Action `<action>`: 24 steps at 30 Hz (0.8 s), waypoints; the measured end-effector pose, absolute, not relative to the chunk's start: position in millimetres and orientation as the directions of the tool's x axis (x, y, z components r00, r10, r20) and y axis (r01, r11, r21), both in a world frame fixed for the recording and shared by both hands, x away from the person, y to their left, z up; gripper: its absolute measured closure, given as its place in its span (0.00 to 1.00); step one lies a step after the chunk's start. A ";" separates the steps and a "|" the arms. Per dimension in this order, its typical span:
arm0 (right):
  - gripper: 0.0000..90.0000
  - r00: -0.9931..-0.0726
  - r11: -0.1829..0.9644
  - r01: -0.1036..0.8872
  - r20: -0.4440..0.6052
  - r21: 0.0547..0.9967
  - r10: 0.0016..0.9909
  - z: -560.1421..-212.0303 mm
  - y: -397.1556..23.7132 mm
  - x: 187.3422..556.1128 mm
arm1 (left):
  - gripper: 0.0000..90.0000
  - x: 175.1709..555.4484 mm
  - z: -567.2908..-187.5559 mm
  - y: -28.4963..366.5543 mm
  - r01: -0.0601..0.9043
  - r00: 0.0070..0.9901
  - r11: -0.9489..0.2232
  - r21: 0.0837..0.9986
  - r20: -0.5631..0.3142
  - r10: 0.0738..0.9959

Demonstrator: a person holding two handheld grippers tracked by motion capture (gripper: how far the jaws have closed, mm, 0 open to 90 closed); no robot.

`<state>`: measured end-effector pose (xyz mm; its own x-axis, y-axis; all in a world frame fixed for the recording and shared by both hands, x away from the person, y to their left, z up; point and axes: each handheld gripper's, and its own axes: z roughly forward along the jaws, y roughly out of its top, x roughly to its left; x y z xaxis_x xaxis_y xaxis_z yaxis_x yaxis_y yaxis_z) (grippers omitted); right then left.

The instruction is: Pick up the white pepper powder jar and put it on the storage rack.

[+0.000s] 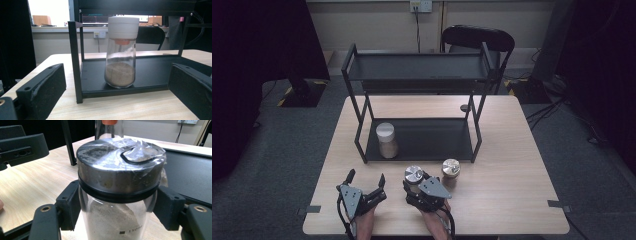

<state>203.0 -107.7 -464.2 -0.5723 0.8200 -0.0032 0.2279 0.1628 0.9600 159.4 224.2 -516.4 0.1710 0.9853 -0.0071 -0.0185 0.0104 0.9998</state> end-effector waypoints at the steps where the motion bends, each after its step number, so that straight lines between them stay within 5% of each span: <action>1: 0.34 -0.573 0.163 0.228 -0.003 0.960 0.820 -464.2 -107.8 203.0 | 0.01 159.4 -516.3 224.2 -0.018 0.171 0.010 1.000 -0.007 0.985; 24: 0.34 -0.573 0.170 0.226 -0.010 0.959 0.819 -459.2 -107.0 202.3 | 0.01 159.4 -516.4 224.3 -0.019 0.171 0.011 1.000 -0.008 0.985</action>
